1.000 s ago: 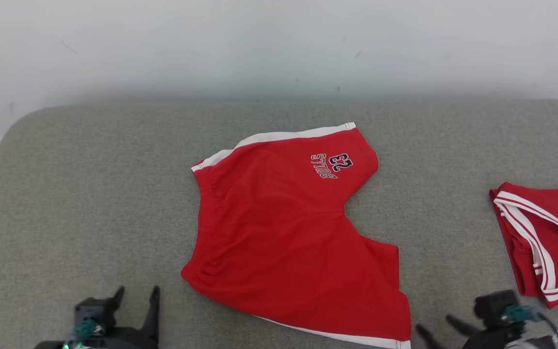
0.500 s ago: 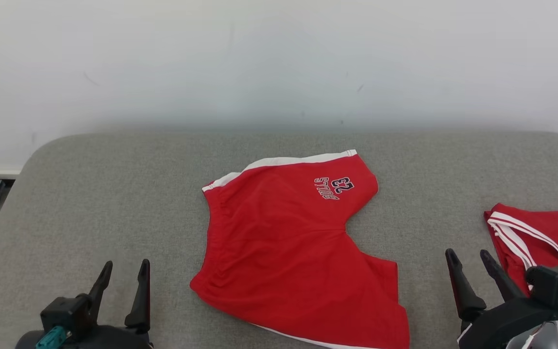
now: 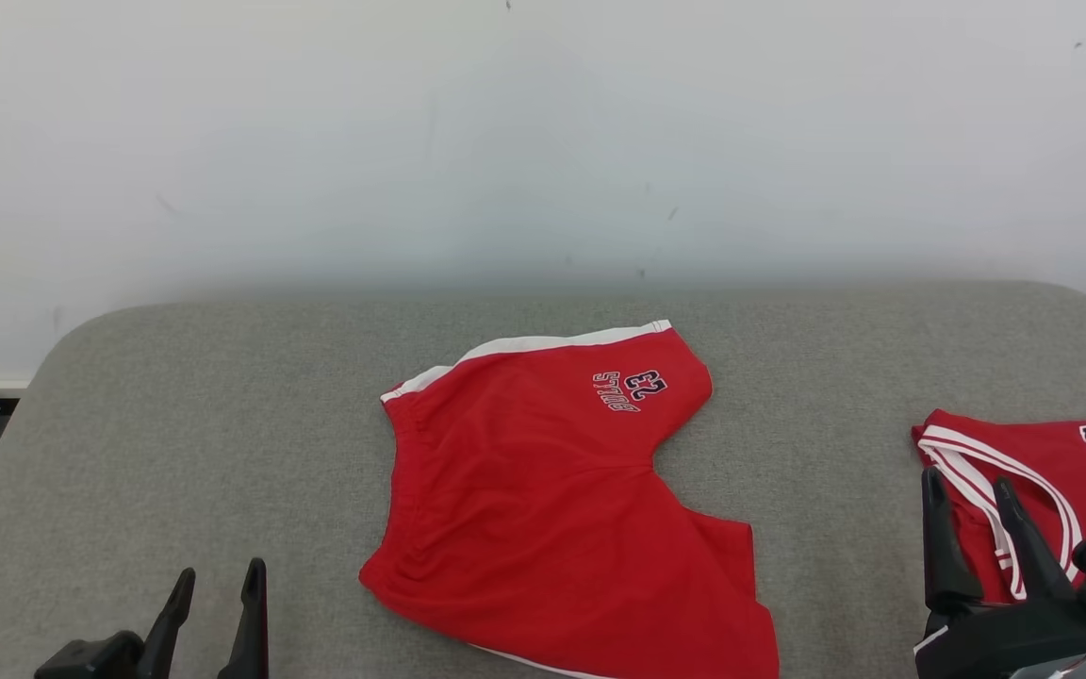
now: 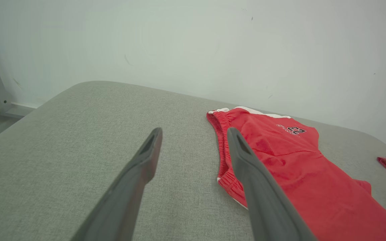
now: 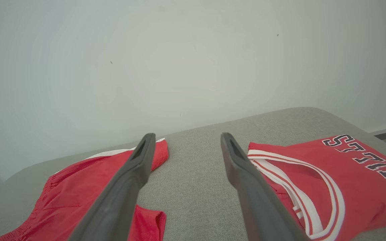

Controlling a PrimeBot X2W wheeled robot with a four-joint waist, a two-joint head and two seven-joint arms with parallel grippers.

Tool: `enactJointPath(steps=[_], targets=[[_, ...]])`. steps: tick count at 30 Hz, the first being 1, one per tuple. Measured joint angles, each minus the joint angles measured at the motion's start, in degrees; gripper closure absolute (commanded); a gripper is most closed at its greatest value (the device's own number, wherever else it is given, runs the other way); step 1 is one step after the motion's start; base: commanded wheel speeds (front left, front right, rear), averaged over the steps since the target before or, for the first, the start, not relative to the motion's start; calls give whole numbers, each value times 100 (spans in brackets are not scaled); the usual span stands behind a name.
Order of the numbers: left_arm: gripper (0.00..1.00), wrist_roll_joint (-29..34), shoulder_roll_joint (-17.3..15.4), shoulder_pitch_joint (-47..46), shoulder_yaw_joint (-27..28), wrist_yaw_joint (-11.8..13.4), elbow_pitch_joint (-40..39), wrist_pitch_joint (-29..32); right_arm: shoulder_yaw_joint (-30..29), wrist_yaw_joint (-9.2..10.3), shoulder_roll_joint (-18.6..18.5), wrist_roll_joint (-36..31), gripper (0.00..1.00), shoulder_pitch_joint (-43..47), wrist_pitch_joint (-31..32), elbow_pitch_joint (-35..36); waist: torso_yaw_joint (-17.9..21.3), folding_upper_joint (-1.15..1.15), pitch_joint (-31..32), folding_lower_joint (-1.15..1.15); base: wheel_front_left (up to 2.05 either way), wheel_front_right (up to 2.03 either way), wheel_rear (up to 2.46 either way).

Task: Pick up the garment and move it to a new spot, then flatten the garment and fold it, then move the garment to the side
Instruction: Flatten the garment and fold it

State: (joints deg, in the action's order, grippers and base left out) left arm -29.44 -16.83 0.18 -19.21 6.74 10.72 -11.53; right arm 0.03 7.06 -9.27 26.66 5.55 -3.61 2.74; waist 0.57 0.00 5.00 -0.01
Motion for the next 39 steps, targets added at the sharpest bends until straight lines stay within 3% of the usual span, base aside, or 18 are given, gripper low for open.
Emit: enactJointPath(steps=[32, 39], targets=[[0, 313, 81, 425, 303, 37, -835, 903, 46, -10, 71, -208, 0, 64, -633, -316, 95, 0, -124, 0, 0, 0, 0], [0, 419, 86, 420, 267, 37, -957, 1129, 132, -111, 59, -208, 0, 64, -639, -326, 109, 0, -148, 1, 0, 0, 0]])
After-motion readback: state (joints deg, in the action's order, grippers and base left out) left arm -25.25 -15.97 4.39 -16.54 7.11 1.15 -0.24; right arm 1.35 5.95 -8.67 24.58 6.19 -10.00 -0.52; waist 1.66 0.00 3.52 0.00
